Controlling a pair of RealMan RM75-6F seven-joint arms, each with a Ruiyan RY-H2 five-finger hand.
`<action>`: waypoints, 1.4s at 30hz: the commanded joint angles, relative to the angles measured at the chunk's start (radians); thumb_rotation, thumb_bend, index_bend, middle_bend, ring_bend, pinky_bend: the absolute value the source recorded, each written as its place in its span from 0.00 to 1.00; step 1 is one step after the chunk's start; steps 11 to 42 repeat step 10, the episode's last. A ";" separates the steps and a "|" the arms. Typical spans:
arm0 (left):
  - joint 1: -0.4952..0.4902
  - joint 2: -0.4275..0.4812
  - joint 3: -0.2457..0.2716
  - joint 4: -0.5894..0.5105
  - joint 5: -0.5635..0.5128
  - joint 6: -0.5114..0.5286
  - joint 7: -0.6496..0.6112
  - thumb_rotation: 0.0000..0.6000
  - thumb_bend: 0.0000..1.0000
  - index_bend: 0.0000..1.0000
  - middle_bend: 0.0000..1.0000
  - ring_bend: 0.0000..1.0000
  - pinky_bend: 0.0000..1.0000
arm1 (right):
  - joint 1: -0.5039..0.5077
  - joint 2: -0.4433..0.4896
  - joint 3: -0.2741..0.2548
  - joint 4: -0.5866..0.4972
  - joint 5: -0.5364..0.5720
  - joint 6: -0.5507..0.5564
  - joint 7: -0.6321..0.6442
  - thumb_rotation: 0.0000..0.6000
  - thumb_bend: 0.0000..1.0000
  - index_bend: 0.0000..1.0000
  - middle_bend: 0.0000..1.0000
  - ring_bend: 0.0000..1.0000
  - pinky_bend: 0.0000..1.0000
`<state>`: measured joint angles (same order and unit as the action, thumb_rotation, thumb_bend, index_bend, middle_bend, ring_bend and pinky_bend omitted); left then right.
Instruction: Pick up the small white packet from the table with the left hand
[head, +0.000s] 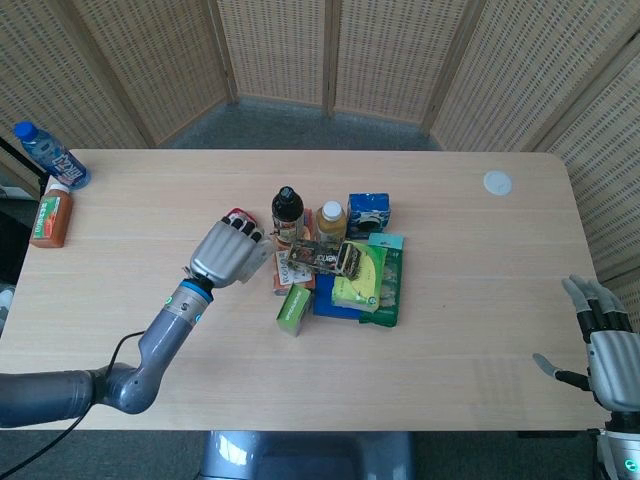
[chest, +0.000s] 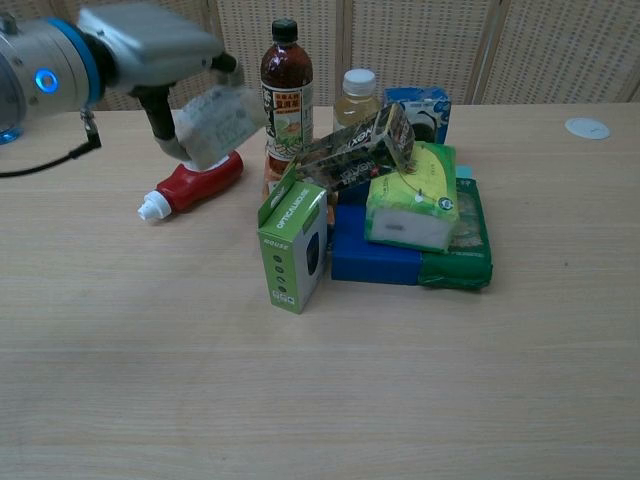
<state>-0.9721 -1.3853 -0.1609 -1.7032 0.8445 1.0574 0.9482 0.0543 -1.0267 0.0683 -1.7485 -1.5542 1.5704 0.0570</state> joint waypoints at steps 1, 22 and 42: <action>-0.011 0.214 -0.076 -0.232 0.023 0.091 0.064 1.00 0.00 0.52 0.53 0.25 0.46 | -0.001 0.004 -0.001 -0.006 0.001 -0.003 0.002 0.97 0.00 0.00 0.00 0.00 0.00; -0.050 0.505 -0.190 -0.443 -0.065 0.126 0.124 1.00 0.00 0.54 0.53 0.27 0.48 | -0.006 0.004 -0.007 -0.022 -0.021 0.003 -0.018 0.97 0.00 0.00 0.00 0.00 0.00; -0.050 0.505 -0.190 -0.443 -0.065 0.126 0.124 1.00 0.00 0.54 0.53 0.27 0.48 | -0.006 0.004 -0.007 -0.022 -0.021 0.003 -0.018 0.97 0.00 0.00 0.00 0.00 0.00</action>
